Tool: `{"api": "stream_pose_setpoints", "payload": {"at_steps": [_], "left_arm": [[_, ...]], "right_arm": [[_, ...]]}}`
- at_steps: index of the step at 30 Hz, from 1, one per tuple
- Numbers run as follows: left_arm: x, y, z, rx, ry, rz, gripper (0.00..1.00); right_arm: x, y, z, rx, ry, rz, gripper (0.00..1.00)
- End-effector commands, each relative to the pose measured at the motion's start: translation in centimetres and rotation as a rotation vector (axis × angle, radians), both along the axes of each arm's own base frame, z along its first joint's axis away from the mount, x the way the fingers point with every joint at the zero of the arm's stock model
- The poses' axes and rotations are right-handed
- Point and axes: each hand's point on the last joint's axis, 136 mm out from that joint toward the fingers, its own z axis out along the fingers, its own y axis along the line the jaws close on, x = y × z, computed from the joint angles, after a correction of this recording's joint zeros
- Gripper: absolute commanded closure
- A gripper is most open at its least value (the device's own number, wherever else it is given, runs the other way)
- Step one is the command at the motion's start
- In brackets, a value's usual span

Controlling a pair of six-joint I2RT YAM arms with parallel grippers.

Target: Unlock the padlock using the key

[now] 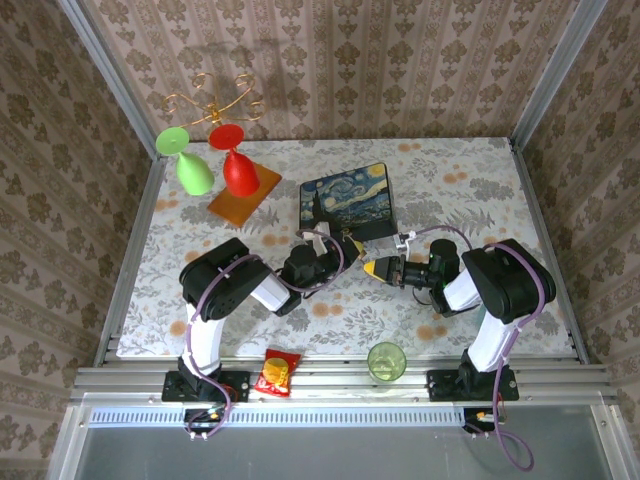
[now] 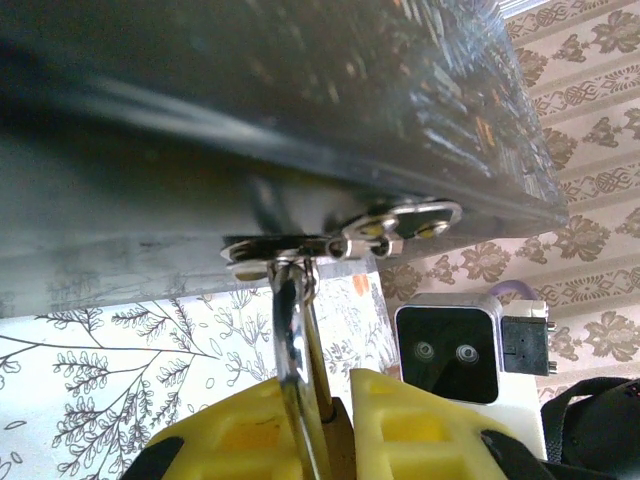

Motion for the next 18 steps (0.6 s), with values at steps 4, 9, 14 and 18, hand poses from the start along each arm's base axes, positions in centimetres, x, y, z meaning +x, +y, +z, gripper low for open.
{"api": "stream_pose_setpoints", "payload": {"at_steps": [4, 9, 14, 18], "left_arm": [[-1.4, -0.1, -0.8, -0.031, 0.129, -0.030, 1.00], [-1.6, -0.4, -0.3, -0.047, 0.129, -0.037, 1.00], [-1.8, -1.0, 0.1, -0.058, 0.130, -0.054, 1.00], [-1.8, -1.3, 0.5, -0.073, 0.134, -0.060, 1.00]], "right_arm": [[1.2, -0.4, 1.0, 0.017, -0.042, -0.014, 1.00], [1.9, -0.6, 1.2, 0.018, -0.048, -0.030, 1.00], [2.2, -0.6, 1.2, 0.019, -0.048, -0.030, 1.00], [2.3, -0.4, 0.7, 0.018, -0.039, -0.010, 1.00]]}}
